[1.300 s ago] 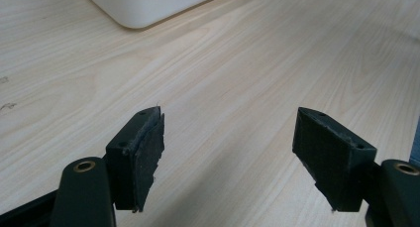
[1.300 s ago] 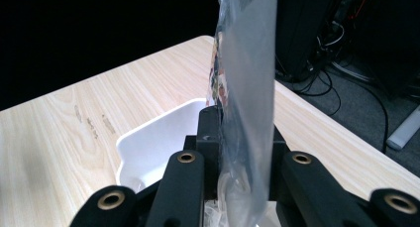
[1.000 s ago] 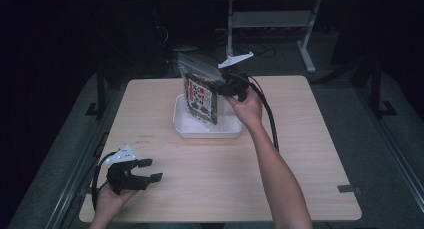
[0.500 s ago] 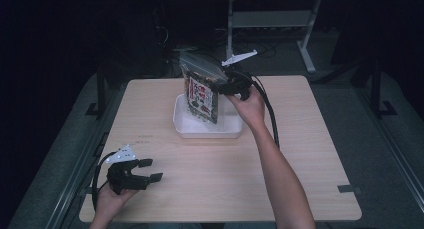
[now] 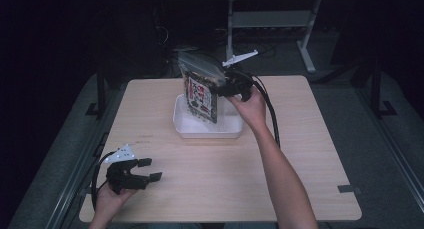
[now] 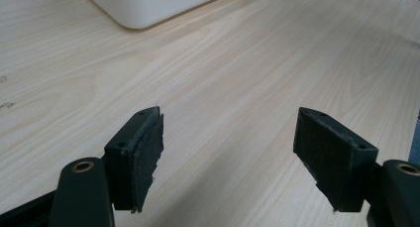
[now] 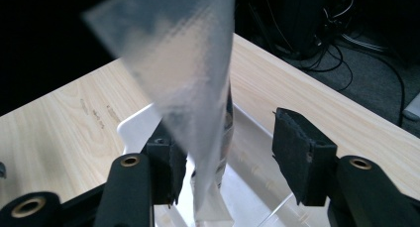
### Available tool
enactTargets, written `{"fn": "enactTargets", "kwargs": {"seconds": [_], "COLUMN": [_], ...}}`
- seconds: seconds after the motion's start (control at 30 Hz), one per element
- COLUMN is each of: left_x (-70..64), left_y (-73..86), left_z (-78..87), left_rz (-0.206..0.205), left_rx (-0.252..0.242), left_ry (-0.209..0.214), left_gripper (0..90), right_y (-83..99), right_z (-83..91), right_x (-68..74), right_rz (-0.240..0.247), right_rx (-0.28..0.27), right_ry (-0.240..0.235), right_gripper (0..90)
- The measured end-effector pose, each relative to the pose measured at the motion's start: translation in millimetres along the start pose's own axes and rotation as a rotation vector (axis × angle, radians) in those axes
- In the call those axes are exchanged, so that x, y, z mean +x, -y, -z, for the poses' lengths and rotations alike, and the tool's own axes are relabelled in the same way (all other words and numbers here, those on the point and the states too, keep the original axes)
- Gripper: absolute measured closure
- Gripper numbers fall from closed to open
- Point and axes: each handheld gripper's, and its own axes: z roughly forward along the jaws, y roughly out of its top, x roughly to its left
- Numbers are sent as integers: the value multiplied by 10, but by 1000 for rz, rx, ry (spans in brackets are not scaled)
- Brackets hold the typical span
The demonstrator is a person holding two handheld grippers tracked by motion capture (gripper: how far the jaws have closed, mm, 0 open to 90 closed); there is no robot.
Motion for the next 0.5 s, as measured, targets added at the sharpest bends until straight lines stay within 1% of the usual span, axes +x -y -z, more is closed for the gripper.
{"fn": "enactTargets", "kwargs": {"seconds": [0.13,0.3,0.5], "left_x": [-3,-2,-3], "left_y": [-6,-6,-6], "left_z": [-7,-7,-12], "left_rz": [-3,-3,-3], "left_rx": [0,0,2], "left_ry": [1,0,-4], "left_gripper": [264,264,262], "right_y": [11,33,74], "right_z": [25,47,106], "right_x": [9,44,26], "right_rz": [-2,12,0], "right_rx": [-3,3,8], "right_ry": [-9,-13,-21], "right_gripper": [442,412,393]}}
